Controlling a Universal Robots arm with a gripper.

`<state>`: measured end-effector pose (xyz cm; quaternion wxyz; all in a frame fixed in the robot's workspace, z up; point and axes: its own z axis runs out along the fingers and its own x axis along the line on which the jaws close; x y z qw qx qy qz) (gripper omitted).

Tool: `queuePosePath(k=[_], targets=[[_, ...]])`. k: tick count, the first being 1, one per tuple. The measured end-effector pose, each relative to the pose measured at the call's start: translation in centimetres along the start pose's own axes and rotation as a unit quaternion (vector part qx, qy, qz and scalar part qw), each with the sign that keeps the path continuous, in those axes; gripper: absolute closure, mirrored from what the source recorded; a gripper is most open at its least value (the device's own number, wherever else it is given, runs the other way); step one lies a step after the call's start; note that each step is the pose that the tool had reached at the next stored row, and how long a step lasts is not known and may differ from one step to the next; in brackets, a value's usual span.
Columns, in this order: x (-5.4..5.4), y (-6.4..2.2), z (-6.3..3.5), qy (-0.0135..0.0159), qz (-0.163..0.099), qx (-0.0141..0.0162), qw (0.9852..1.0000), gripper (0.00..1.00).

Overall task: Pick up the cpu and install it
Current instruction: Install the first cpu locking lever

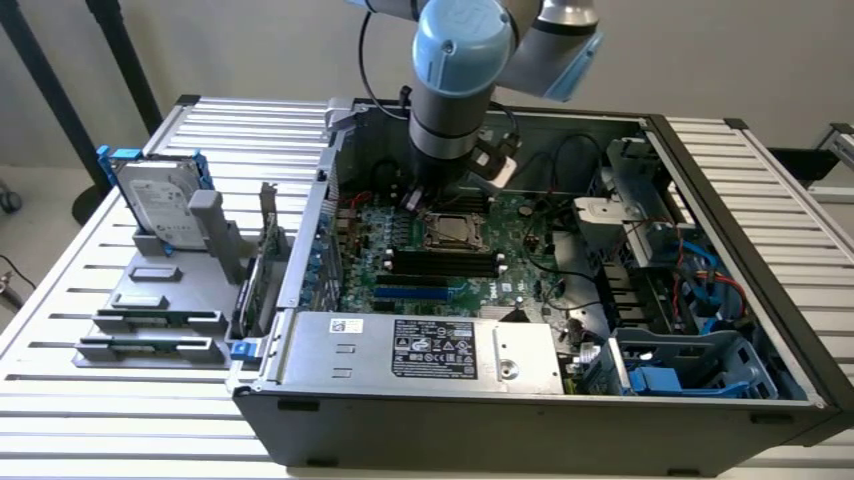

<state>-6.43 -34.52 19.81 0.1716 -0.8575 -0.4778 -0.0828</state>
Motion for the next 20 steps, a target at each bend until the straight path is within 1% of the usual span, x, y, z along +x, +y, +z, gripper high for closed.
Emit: queuePosePath(k=[11,14,20], targets=[[0.44,0.52,0.08,-0.005,0.0,-0.0031,1.0,0.89],[0.53,0.55,0.13,-0.0059,0.0,-0.0037,1.0,0.89],[0.64,0.5,0.24,-0.0068,0.0,-0.0042,1.0,0.89]])
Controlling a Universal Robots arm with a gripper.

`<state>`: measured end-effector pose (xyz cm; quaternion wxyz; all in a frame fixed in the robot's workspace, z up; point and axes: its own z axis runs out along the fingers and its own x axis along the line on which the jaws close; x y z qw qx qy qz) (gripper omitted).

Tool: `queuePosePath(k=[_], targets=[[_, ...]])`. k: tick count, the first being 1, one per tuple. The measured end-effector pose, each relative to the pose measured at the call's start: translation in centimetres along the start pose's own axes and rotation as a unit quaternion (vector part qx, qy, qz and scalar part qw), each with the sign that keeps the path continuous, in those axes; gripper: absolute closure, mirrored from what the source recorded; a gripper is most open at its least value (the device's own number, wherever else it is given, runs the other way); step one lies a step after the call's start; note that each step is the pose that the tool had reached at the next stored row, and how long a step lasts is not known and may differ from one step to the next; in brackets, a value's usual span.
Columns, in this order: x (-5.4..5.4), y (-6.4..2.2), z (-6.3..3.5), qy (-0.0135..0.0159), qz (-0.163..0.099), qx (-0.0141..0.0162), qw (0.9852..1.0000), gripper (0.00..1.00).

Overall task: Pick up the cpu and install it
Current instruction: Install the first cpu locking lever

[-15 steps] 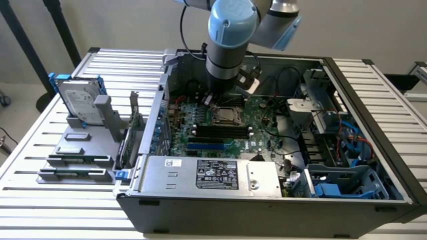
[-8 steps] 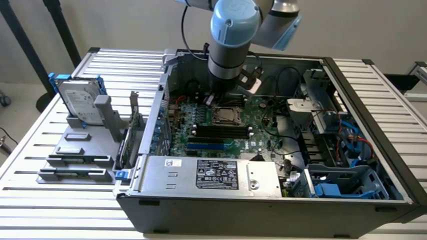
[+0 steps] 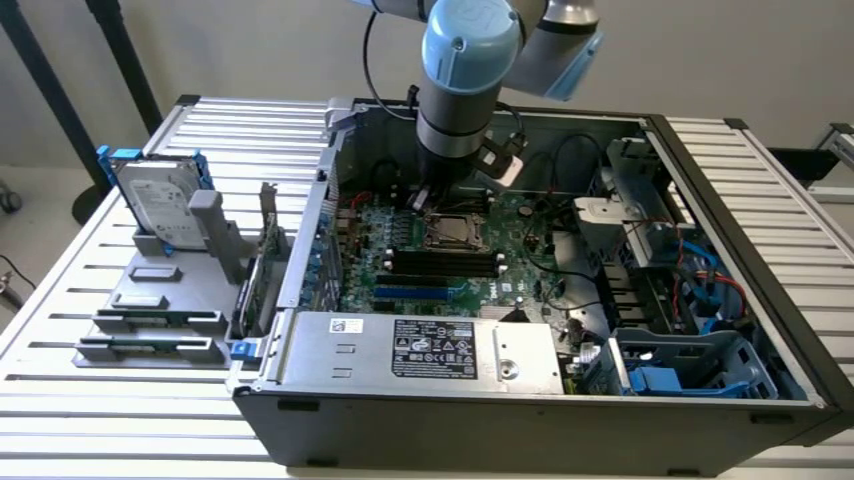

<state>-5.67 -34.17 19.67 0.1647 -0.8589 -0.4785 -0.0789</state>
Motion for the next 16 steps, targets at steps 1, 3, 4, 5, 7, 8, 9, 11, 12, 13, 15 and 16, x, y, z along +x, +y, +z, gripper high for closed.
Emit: queuePosePath(k=[1,3,4,5,7,8,9,11,12,13,15,16], targets=[[0.01,0.01,0.01,-0.0002,0.0,-0.0001,1.0,0.89],[0.08,0.01,0.04,-0.0007,0.0,-0.0003,1.0,0.89],[0.11,0.0,0.08,-0.0006,0.0,-0.0004,1.0,0.89],[0.12,0.01,0.1,-0.0007,0.0,-0.0004,1.0,0.89],[0.13,0.02,0.12,-0.001,0.0,-0.0006,1.0,0.89],[0.14,0.05,0.12,-0.0011,0.0,-0.0007,1.0,0.89],[0.17,0.09,0.13,-0.0012,0.0,-0.0008,1.0,0.89],[0.23,0.19,0.15,-0.0015,0.0,-0.0009,1.0,0.89],[0.26,0.25,0.16,-0.0016,0.0,-0.001,1.0,0.89],[0.29,0.3,0.16,-0.0017,0.0,-0.0011,1.0,0.89],[0.36,0.42,0.18,-0.002,0.0,-0.0012,1.0,0.89],[0.39,0.49,0.18,-0.002,0.0,-0.0013,1.0,0.89]])
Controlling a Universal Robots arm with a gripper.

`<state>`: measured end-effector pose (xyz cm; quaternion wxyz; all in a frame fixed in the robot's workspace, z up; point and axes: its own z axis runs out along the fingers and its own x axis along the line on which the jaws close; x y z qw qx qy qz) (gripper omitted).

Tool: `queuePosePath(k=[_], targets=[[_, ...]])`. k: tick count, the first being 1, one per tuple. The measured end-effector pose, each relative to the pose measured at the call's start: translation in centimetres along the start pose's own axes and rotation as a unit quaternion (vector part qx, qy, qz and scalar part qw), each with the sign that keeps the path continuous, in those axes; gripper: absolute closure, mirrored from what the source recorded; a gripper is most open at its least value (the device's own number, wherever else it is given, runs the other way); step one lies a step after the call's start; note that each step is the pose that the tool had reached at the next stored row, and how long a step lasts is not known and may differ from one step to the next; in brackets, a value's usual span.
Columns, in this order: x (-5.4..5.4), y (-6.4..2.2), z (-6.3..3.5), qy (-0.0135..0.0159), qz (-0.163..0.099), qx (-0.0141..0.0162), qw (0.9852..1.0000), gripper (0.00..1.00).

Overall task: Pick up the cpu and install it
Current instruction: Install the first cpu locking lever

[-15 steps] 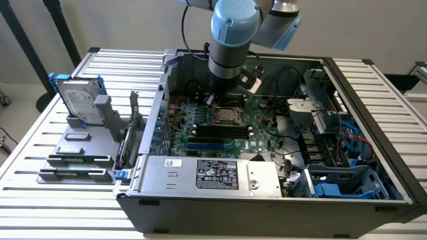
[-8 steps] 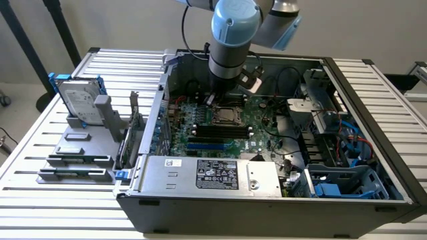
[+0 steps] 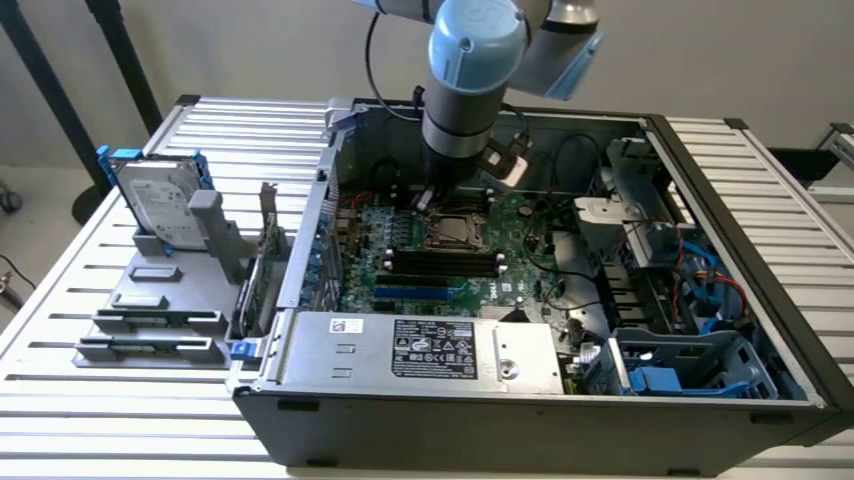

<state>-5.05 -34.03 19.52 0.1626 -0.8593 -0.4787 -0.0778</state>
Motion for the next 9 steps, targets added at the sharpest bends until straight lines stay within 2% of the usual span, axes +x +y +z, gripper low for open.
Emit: queuePosePath(k=[9], targets=[[0.31,0.55,0.06,-0.001,0.0,-0.0006,1.0,0.89]])
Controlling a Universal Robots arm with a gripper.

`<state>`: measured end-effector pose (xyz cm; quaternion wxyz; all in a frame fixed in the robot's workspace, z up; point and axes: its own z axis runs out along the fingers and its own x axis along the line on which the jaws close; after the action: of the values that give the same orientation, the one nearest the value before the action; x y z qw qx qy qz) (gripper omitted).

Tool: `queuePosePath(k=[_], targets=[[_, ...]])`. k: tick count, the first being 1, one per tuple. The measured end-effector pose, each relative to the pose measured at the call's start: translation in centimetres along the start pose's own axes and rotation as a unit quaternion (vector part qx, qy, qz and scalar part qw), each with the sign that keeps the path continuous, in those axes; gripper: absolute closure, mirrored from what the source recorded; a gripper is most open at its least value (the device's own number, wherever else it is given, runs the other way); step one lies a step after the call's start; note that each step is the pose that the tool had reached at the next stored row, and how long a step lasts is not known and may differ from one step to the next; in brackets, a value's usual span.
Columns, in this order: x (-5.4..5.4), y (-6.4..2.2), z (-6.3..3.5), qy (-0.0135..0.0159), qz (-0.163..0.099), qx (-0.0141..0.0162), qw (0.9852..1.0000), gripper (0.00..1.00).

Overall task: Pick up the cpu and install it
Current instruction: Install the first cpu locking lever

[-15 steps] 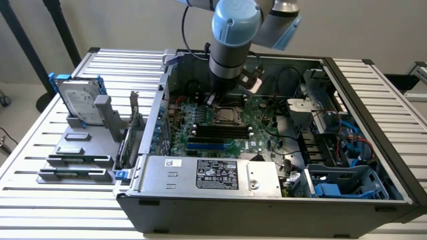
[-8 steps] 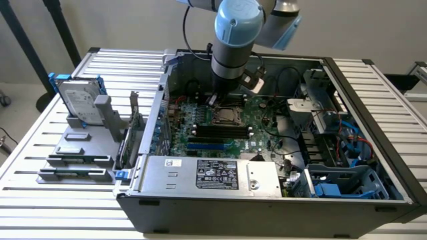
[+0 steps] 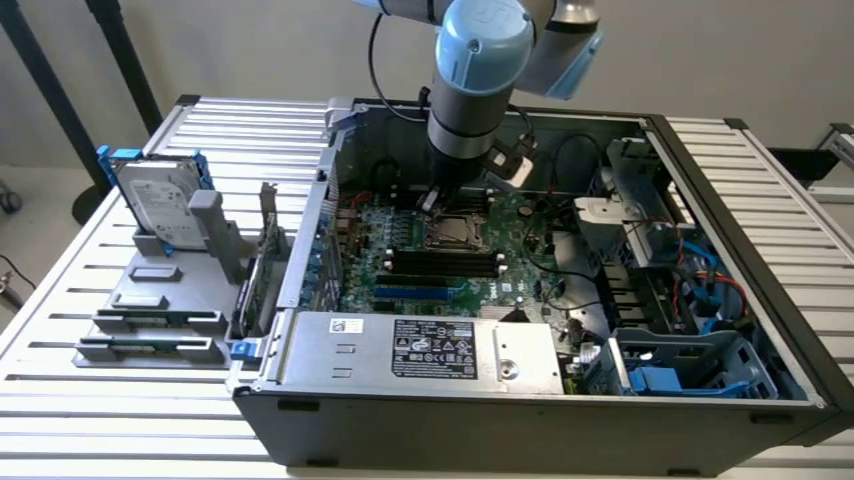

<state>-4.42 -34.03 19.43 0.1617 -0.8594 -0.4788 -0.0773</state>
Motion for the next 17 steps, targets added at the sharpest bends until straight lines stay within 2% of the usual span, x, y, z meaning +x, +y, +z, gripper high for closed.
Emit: queuePosePath(k=[17], targets=[[0.52,0.86,0.02,-0.0025,0.0,-0.0014,1.0,0.89]])
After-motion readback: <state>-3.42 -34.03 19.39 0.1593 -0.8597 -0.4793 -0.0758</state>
